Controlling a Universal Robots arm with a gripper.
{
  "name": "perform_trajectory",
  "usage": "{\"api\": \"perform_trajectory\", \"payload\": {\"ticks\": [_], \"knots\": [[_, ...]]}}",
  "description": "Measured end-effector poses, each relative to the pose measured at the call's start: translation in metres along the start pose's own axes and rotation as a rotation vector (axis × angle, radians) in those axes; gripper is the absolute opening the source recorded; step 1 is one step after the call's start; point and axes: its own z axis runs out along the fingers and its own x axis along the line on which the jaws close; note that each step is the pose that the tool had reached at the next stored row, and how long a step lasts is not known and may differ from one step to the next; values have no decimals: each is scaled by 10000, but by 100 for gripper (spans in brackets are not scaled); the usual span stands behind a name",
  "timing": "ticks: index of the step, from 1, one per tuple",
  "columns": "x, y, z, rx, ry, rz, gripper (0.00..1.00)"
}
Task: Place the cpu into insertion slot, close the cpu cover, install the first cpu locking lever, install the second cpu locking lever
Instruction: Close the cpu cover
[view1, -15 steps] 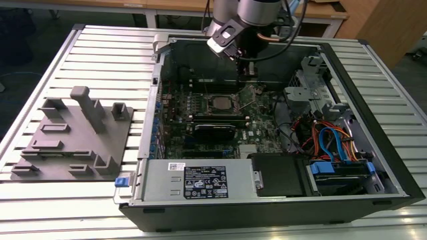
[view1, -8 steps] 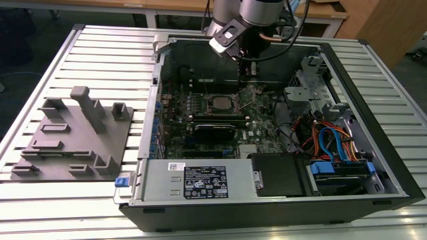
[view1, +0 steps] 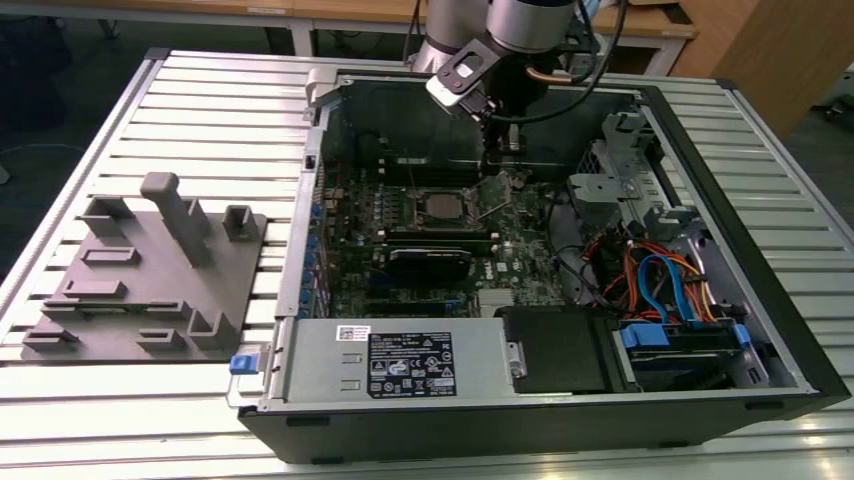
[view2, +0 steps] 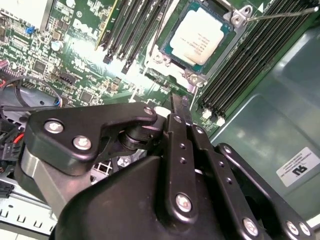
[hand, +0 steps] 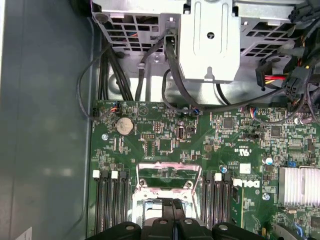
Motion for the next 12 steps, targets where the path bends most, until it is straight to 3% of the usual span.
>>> {"api": "perform_trajectory", "payload": {"ticks": [12], "knots": [[0, 21, 1, 0, 0, -1, 10]]}}
